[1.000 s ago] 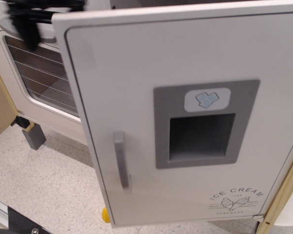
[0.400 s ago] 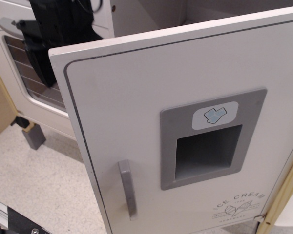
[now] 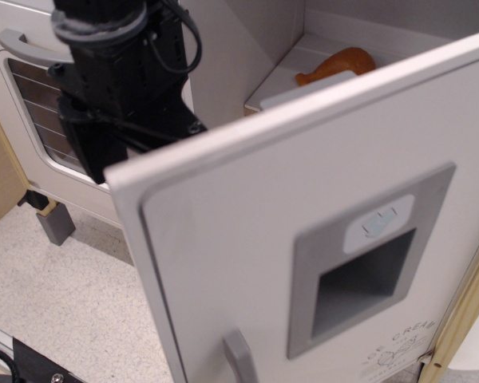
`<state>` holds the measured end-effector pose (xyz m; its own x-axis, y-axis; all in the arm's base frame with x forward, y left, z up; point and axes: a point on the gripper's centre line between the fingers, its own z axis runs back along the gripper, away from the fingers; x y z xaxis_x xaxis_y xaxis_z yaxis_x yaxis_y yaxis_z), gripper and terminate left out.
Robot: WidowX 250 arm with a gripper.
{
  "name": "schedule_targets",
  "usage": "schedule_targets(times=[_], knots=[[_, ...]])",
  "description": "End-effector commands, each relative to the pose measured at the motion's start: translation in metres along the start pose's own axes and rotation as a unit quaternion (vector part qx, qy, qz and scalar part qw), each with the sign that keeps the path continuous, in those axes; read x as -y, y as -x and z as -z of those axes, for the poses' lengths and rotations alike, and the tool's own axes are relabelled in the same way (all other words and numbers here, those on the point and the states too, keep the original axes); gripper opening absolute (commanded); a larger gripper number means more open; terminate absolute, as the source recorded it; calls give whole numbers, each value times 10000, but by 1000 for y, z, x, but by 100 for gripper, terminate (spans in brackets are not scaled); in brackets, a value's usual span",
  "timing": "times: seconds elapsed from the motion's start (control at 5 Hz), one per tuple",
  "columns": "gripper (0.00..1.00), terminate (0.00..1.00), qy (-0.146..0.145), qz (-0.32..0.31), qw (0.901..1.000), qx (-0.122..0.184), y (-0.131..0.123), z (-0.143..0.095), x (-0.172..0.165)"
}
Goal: Open fridge
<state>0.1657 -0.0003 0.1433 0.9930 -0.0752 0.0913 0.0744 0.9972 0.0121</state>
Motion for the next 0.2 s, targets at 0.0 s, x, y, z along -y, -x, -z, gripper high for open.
schedule_targets(times=[0.0], knots=[[100,100,134,447,9978,463,38,-32,9]])
